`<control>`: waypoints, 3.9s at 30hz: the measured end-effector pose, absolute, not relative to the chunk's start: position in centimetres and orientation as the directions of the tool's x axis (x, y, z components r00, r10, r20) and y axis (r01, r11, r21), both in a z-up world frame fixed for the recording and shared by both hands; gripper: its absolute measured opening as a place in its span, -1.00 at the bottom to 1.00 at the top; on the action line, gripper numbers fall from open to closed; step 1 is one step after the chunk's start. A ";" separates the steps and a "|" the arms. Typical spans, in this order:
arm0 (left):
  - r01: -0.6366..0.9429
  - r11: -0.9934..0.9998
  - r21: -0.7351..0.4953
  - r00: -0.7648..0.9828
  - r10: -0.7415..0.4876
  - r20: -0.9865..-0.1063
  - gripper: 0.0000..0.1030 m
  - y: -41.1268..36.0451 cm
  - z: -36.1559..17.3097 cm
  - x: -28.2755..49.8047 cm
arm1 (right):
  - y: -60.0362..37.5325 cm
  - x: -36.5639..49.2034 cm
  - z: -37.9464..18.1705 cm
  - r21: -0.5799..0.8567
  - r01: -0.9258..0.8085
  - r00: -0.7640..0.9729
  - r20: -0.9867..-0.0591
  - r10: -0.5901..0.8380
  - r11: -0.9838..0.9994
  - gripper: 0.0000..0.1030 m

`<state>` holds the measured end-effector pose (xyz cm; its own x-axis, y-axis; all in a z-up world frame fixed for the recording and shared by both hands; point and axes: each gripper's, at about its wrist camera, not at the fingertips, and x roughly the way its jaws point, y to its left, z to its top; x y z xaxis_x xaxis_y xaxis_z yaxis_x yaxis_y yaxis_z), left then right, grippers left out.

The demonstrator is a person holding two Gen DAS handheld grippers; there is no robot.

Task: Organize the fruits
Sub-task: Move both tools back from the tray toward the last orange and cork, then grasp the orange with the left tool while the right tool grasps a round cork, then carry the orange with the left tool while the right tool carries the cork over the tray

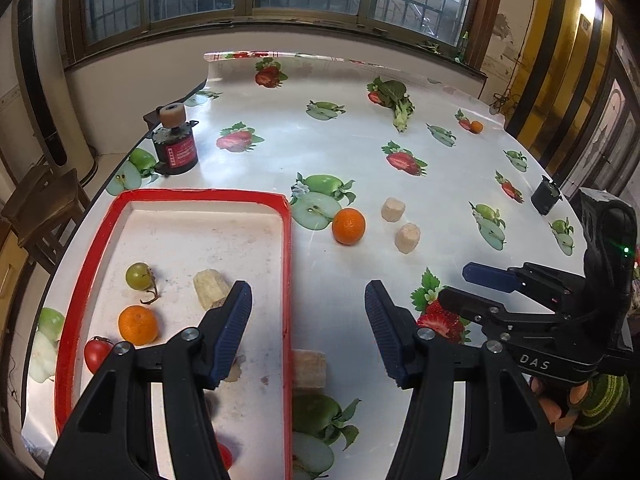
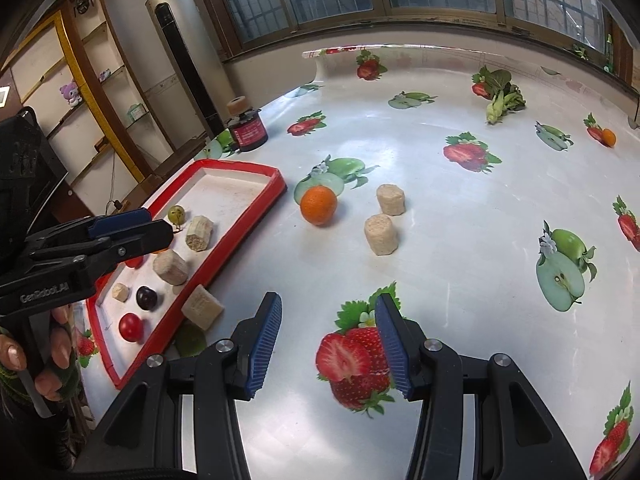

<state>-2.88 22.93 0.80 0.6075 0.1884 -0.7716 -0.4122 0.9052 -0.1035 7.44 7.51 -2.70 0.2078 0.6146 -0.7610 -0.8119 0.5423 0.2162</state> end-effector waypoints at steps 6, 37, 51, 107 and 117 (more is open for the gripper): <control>-0.388 0.916 -0.106 0.599 0.163 -0.784 0.12 22.6 0.1 -0.7 | 9.6 9.7 -4.4 0.190 -0.803 0.228 -0.778 0.586 0.564 -0.03; -0.347 0.938 -0.016 0.489 0.166 -0.856 -0.38 22.3 -5.9 10.3 | 3.9 12.4 -2.4 0.244 -0.744 0.303 -0.707 0.639 0.622 -0.49; -0.370 0.928 -0.028 0.586 0.210 -0.783 -0.38 20.7 -1.0 3.7 | 4.9 9.3 -0.7 0.241 -0.780 0.280 -0.691 0.666 0.577 -0.49; -0.542 0.840 -0.034 0.609 0.364 -0.705 -0.37 30.6 2.8 -8.1 | 16.6 1.6 3.4 0.206 -0.904 0.159 -0.650 0.743 0.374 -0.50; -0.563 0.823 -0.067 0.601 0.352 -0.718 -0.37 33.7 2.5 -7.9 | 19.4 2.4 3.6 0.212 -0.907 0.150 -0.644 0.750 0.363 -0.50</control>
